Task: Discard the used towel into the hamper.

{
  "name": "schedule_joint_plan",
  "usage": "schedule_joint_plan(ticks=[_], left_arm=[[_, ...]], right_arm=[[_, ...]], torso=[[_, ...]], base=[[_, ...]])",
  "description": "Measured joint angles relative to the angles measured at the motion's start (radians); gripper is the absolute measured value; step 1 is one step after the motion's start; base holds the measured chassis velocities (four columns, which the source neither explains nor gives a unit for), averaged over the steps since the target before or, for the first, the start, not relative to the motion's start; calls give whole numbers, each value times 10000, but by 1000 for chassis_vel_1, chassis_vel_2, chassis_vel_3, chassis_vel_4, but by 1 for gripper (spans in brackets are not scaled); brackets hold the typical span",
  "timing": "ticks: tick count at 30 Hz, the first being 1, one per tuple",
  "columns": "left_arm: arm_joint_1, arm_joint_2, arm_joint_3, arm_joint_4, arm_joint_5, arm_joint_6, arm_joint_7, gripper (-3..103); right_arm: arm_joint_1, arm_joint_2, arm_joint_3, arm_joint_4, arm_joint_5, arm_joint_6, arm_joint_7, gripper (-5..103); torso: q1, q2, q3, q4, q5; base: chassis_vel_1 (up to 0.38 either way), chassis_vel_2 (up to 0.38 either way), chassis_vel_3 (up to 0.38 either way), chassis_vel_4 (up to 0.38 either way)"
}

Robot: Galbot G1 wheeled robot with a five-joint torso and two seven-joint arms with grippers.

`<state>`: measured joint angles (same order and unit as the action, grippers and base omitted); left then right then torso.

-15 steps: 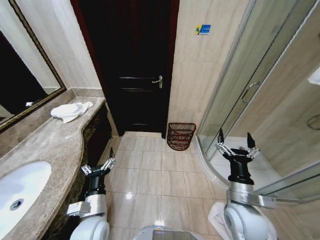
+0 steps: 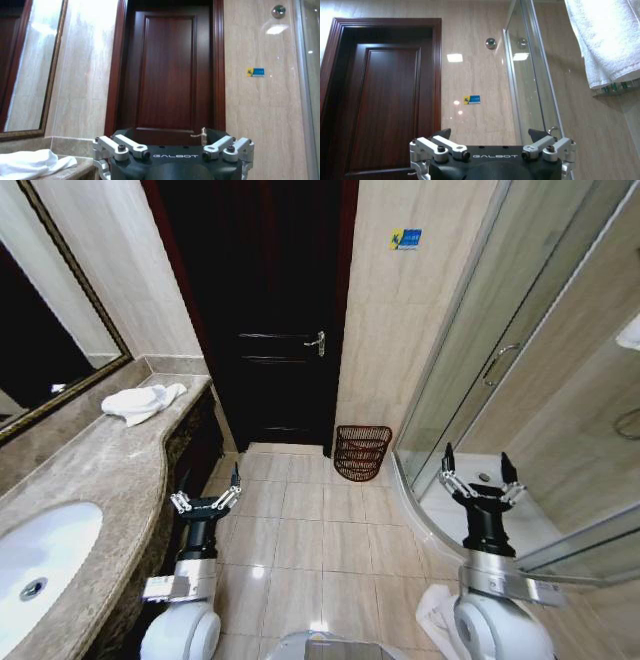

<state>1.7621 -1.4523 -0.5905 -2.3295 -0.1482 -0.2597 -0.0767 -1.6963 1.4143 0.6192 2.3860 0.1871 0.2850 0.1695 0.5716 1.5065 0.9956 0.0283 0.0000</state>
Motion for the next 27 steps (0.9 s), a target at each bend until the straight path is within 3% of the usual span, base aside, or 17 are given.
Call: schedule_joint_plan(ticks=[12,27], left_arm=[[-186,-325,104,-221,-294,590,346,97],[406,-724,388,-502,362,274,586,97]], right_arm=[[-209,-61,-73,-291,-186,275,-271,100],[-217,-16,-192,-96,-163,-169,-294,100]], torso=[[0,0,0,1,2],[0,0,0,0,1]], base=[[0,0,0,0],[0,0,0,0]])
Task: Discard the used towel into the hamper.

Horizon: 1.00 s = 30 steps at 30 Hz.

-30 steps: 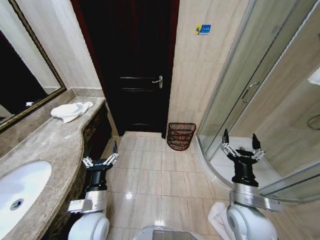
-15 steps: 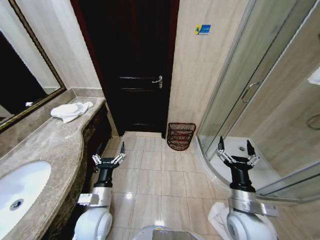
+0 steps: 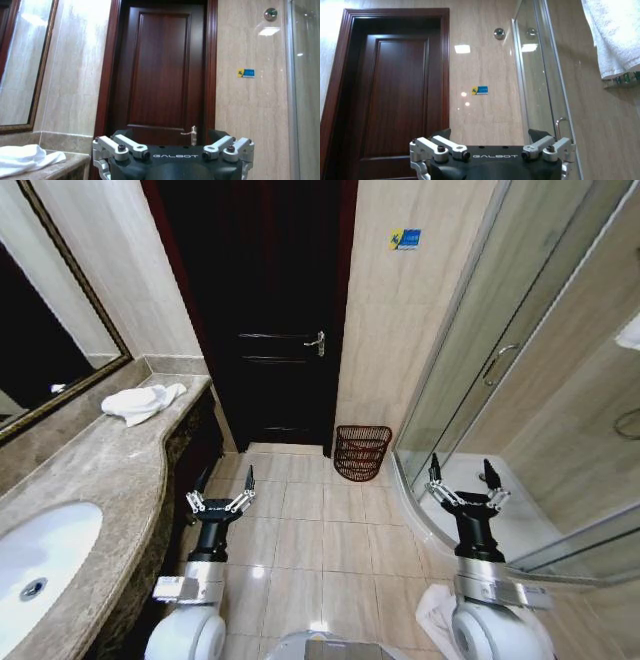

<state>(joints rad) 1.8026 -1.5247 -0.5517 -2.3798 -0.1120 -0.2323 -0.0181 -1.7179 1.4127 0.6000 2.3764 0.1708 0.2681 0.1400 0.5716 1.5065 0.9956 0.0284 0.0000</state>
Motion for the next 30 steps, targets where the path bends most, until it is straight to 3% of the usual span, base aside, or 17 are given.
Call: schedule_joint_plan(ticks=[20,30], left_arm=[[-243,106,227,381,-90,-202,-17,97],[-239,58,213,450,-93,-266,-13,97]], right_arm=[[-250,183,54,-55,-330,183,-120,100],[-310,179,58,-39,-487,282,-121,100]], torso=[[-2,1,-1,0,-1],[2,0,0,-1,-1]], base=[[-4,6,4,-2],[-109,95,104,-104]])
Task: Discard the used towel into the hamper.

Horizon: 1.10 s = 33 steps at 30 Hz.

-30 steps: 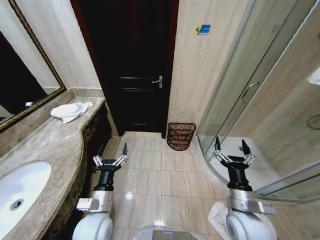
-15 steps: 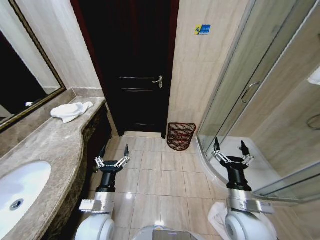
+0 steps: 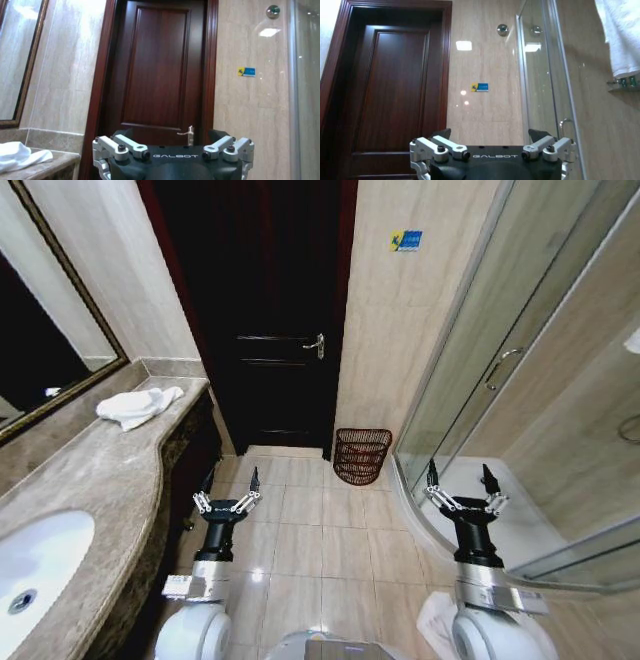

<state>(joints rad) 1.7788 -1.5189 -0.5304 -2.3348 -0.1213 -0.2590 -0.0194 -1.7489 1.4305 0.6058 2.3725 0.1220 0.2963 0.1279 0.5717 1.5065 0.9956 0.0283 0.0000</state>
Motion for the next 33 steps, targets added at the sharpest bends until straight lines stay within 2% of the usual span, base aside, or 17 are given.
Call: schedule_joint_plan(ticks=[16,30,33], left_arm=[[14,-93,2,26,86,-14,10,97],[-12,-127,-99,29,433,-210,-25,100],[-6,-125,-111,-16,496,-210,-47,100]], right_arm=[[142,0,29,-133,-243,394,162,100],[233,3,24,-238,-257,451,250,100],[230,10,24,-176,-308,226,308,100]], torso=[[2,-1,0,0,-3],[-4,1,-1,1,0],[-2,1,-1,1,0]], base=[[-143,135,140,-142],[-2,5,3,-6],[0,0,0,0]])
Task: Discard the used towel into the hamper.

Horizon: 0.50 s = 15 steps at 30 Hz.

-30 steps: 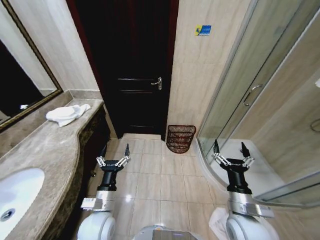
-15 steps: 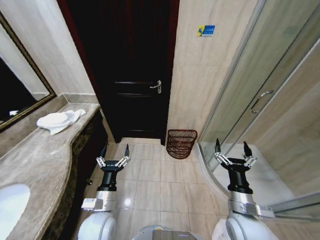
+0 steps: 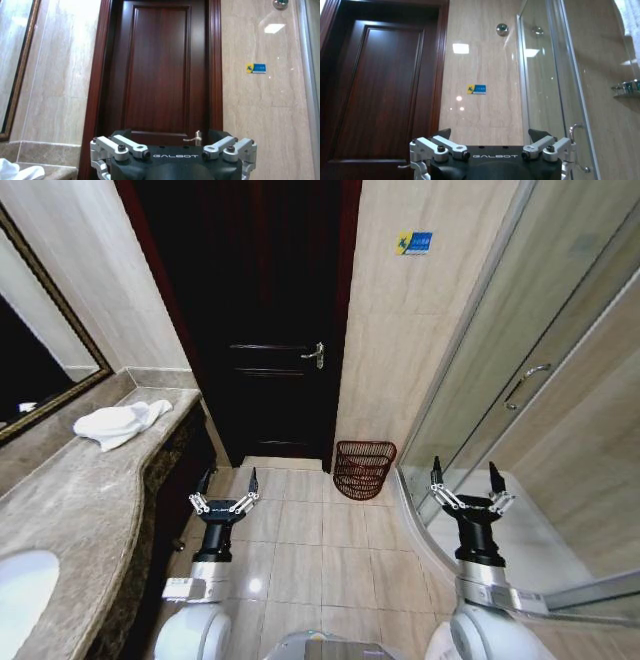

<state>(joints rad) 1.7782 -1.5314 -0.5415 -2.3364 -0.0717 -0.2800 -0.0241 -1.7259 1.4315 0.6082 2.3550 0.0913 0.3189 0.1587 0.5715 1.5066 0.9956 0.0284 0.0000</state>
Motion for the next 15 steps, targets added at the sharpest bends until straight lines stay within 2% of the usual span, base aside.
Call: schedule_joint_plan(ticks=[10,15], left_arm=[[42,-15,22,-9,217,-364,226,100],[28,-6,17,11,228,-415,228,100]], right_arm=[[-3,5,9,51,-18,-36,24,100],[-9,12,9,46,-20,-18,26,100]], torso=[[0,0,0,0,1],[0,0,0,1,0]], base=[[0,0,0,0],[79,79,-87,-83]])
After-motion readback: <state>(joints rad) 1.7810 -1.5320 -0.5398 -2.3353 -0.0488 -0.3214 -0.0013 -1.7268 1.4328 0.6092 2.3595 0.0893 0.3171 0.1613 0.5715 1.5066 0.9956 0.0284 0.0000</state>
